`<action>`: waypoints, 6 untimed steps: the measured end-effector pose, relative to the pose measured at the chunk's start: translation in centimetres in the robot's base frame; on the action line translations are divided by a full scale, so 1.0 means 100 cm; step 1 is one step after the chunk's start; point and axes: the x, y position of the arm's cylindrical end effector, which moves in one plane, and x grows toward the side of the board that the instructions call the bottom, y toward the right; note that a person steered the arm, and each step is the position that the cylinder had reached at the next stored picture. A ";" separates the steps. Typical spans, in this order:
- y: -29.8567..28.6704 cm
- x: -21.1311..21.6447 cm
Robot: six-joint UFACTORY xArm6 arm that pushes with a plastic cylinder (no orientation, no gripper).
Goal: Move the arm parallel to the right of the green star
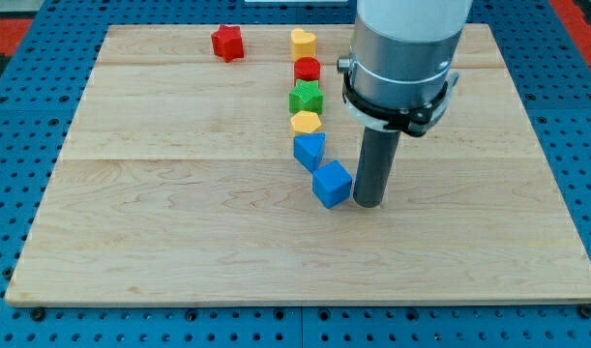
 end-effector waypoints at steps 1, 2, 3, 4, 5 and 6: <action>-0.064 0.001; -0.063 0.010; -0.010 -0.002; -0.017 -0.048; -0.012 -0.090; 0.026 -0.134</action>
